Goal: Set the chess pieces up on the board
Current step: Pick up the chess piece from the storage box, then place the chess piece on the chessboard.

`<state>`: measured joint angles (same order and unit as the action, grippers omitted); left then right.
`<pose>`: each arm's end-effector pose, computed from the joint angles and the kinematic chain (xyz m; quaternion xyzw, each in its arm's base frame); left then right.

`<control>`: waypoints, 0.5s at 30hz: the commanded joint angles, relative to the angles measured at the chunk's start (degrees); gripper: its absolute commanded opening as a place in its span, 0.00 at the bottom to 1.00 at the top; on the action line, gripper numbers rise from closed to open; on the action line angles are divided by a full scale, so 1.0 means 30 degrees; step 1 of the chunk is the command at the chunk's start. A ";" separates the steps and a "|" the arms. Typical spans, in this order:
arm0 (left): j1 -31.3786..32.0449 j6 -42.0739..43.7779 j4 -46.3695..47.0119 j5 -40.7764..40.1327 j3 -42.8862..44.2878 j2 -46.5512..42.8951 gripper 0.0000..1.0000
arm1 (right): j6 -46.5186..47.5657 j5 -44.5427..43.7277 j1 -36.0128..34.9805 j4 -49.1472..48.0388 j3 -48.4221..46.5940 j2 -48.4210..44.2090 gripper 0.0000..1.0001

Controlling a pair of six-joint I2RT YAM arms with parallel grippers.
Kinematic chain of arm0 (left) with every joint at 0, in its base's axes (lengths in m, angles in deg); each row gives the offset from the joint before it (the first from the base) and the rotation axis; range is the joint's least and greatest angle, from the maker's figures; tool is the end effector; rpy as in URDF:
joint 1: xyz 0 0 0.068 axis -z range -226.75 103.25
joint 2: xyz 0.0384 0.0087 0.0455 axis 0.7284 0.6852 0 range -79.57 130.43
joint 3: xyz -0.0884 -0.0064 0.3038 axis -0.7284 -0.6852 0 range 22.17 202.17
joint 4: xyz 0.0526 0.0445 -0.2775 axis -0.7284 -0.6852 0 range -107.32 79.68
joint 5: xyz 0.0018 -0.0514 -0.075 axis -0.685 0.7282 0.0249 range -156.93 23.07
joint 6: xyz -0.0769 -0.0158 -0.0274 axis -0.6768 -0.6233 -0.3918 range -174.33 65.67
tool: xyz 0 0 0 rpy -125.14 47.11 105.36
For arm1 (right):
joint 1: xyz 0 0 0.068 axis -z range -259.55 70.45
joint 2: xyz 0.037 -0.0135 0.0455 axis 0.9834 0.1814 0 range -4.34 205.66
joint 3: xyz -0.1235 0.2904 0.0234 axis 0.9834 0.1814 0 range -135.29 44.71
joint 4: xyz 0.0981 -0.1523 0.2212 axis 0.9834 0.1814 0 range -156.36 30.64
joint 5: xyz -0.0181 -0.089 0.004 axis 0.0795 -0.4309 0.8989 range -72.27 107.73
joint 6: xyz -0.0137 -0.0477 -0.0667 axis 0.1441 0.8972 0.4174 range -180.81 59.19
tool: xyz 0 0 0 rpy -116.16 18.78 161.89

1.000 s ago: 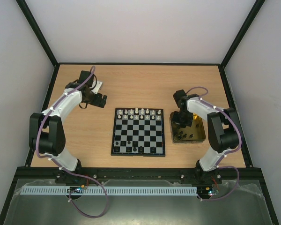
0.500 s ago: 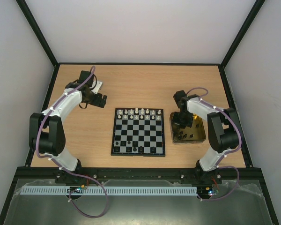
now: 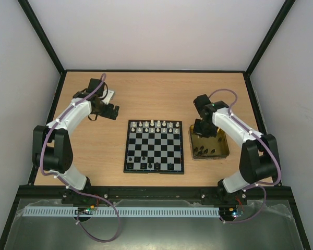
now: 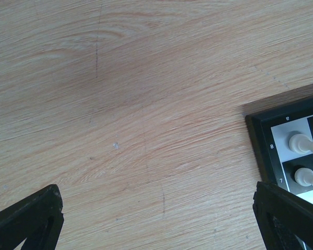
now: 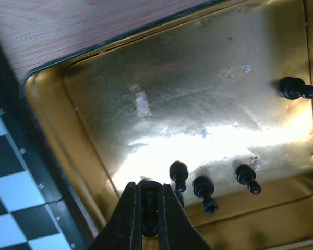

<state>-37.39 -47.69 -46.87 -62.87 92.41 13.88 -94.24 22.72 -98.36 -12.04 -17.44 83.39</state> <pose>0.3791 -0.0677 0.2437 0.1434 0.9541 -0.0404 0.2598 0.2855 0.1040 0.2152 0.1228 0.9876 0.0777 0.0599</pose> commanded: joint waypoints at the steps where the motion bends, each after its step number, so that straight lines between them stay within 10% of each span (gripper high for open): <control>1: 0.0070 0.0134 -0.0210 0.0168 0.0490 0.0224 0.99 | -0.0115 -0.1035 -0.1537 0.2178 -0.1303 -0.0638 0.02; 15: 0.0145 0.0104 -0.0245 0.0113 0.0611 0.0148 0.99 | -0.3286 0.0627 -0.8934 0.1410 -0.1248 0.0403 0.02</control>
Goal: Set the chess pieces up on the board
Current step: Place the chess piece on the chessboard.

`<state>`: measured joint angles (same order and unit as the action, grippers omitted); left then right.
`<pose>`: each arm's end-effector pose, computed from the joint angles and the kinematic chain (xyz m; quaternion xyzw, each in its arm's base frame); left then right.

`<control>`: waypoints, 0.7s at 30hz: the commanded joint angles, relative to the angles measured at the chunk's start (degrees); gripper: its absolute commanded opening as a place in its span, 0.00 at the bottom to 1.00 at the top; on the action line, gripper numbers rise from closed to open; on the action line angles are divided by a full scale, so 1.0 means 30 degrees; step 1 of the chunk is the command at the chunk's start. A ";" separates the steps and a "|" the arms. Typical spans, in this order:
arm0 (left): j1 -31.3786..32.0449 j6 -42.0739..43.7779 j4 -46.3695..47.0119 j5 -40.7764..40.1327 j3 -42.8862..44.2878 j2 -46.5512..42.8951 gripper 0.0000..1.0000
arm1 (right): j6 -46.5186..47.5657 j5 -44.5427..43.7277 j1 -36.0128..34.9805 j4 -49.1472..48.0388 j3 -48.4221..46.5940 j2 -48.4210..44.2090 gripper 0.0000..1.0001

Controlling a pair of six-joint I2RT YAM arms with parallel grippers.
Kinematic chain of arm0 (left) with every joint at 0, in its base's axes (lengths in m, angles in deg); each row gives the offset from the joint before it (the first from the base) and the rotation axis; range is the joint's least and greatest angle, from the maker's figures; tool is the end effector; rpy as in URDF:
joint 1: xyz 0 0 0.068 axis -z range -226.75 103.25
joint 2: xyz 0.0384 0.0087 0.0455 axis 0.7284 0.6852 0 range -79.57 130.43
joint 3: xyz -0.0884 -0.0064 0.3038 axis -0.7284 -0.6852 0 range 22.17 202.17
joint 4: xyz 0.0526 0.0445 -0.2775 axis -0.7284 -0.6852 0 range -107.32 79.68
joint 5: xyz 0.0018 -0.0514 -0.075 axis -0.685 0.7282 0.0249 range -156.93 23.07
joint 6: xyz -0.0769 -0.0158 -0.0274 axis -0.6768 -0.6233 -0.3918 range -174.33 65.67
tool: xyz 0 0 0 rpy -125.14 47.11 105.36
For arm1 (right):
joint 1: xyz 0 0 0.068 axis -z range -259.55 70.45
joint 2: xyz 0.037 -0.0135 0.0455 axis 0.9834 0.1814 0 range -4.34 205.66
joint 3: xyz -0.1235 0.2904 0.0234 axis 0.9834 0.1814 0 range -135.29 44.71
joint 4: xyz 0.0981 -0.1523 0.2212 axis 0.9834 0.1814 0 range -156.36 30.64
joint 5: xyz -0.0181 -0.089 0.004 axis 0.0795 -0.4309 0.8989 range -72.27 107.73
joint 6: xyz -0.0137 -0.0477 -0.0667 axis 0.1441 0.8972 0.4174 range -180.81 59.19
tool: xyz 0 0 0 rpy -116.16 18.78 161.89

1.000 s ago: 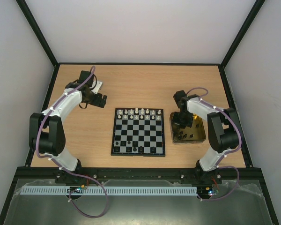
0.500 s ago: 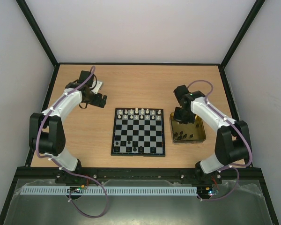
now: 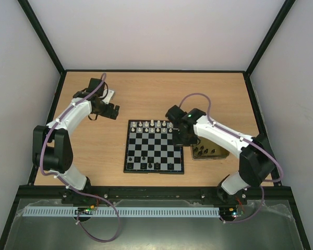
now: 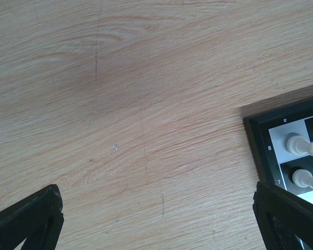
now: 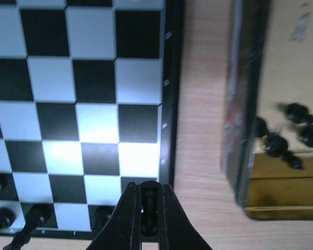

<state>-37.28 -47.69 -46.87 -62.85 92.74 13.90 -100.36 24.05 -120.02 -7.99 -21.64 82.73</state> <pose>0.3800 -0.0686 0.2456 0.1444 0.9532 -0.0408 0.2623 0.2280 0.2051 0.2387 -0.0132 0.9939 0.1031 0.0374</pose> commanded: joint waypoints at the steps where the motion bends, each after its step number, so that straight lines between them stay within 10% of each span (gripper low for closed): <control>1: 0.0117 0.0107 -0.0252 0.0106 0.0476 0.0111 0.99 | -0.1376 0.0177 -0.2331 0.0012 -0.0028 0.0930 0.02; 21: 0.0121 0.0103 -0.0170 0.0157 0.0032 -0.0366 0.99 | -0.1721 0.1172 -0.5259 -0.2209 -0.1747 0.4347 0.02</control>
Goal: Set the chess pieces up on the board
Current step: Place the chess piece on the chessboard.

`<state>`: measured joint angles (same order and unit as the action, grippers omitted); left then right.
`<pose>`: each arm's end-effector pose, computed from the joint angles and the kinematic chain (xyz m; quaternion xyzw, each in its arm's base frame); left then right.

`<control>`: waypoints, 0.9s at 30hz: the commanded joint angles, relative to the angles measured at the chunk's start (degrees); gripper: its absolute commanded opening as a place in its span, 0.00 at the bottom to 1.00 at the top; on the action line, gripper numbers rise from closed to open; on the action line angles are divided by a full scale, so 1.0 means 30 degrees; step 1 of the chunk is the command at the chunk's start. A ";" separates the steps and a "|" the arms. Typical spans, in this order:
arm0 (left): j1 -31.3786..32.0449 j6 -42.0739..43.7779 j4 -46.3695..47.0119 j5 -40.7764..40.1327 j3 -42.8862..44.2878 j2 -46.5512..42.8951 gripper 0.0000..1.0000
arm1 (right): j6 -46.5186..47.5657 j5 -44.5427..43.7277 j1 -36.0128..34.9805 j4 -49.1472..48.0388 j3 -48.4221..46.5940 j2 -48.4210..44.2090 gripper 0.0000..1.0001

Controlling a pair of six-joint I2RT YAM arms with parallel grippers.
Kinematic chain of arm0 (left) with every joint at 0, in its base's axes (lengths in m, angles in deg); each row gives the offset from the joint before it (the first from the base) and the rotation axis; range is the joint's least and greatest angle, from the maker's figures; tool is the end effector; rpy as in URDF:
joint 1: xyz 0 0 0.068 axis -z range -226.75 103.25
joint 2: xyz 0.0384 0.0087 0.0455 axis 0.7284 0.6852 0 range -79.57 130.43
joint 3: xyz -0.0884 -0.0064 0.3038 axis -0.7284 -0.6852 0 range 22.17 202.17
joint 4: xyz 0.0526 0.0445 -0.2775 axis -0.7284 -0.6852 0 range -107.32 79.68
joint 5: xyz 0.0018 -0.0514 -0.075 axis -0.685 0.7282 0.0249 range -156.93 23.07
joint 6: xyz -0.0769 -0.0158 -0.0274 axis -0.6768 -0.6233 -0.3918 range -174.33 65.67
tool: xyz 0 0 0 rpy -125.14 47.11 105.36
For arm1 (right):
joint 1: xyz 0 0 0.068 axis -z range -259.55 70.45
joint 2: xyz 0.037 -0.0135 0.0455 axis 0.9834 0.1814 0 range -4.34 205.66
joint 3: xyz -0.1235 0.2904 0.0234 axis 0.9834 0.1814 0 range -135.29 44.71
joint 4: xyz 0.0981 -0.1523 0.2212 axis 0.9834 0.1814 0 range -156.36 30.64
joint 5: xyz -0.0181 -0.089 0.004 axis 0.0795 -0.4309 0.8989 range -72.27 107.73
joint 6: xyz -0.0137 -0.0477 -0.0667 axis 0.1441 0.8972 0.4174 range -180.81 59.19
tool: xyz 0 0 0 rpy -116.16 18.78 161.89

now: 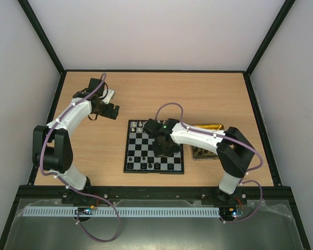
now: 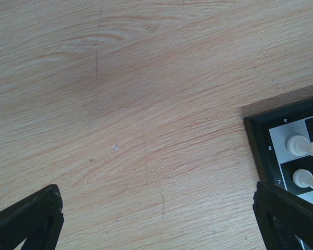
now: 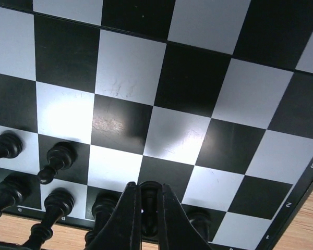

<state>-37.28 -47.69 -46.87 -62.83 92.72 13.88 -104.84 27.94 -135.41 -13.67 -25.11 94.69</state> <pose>0.3799 -0.0686 0.2456 0.1444 0.9532 -0.0410 0.2623 0.1884 0.3009 0.1947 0.1086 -0.9876 -0.1110 0.0227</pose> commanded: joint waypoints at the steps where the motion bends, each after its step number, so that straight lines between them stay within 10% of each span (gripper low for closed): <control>1: 0.0123 0.0107 -0.0181 0.0156 0.0040 -0.0337 0.99 | -0.0242 -0.0077 -0.0150 -0.0366 -0.0620 0.0449 0.02; 27: 0.0108 0.0163 -0.0095 0.0362 -0.0161 -0.0531 0.99 | -0.0162 0.0344 -0.1171 0.0012 -0.1394 0.1694 0.02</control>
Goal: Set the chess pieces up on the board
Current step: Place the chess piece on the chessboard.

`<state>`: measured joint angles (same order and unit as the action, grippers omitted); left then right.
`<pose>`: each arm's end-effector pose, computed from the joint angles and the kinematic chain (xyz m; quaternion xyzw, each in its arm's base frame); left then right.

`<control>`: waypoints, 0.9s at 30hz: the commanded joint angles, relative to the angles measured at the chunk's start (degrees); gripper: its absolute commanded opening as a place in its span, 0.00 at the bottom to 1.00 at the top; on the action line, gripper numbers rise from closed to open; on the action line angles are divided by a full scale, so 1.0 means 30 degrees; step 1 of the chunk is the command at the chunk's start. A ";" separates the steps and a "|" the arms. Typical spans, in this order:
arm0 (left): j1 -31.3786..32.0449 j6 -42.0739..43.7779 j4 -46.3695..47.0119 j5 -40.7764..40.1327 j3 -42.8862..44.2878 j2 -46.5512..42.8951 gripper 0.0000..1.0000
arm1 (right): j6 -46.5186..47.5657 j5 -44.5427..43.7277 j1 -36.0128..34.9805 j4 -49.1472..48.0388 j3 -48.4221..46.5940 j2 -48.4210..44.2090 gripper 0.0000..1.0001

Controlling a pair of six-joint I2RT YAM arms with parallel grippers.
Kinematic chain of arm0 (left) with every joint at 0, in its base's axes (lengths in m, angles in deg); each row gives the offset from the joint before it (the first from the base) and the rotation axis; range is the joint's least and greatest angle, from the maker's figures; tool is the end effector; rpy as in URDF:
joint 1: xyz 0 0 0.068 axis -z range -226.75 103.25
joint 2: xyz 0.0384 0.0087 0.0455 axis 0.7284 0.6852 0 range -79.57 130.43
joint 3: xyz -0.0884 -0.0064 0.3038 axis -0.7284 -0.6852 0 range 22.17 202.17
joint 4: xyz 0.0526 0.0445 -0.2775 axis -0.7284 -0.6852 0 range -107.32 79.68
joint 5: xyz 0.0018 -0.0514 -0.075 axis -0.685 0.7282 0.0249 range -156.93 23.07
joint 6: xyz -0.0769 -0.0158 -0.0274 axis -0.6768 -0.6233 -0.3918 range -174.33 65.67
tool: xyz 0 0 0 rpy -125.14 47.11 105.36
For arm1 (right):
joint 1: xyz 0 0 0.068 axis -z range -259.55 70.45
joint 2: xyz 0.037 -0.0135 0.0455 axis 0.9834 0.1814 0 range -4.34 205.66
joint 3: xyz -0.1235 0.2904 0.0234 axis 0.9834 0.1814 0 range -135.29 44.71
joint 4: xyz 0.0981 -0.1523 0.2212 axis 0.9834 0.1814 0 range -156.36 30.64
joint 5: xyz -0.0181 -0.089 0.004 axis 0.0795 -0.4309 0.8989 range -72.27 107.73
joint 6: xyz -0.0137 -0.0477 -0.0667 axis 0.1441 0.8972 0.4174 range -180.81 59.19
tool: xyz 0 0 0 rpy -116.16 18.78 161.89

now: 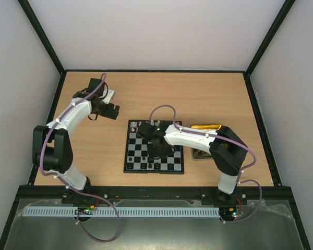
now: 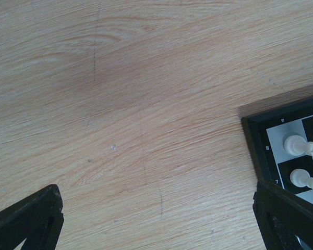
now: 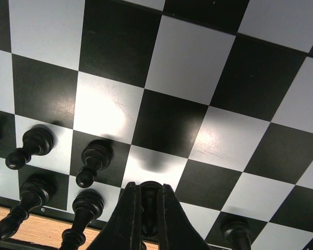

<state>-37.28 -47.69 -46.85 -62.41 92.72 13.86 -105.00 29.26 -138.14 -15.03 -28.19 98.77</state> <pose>0.3798 -0.0691 0.2458 0.1454 0.9529 -0.0445 0.2625 0.1834 0.3283 0.1863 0.1317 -0.9835 -0.1199 0.0325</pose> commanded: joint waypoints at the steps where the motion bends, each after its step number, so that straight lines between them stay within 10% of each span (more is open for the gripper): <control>1: 0.0106 0.0177 -0.0124 0.0209 -0.0164 -0.0519 0.99 | -0.0116 -0.0093 -0.0274 0.0467 -0.0367 0.0349 0.02; 27: 0.0119 0.0162 -0.0018 0.0195 -0.0385 -0.0645 0.99 | -0.0221 0.0140 -0.0253 0.0265 -0.0037 0.0580 0.04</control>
<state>-37.28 -47.67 -46.81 -62.41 92.21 13.14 -105.02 29.82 -138.55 -15.05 -28.19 99.67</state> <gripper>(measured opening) 0.993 0.037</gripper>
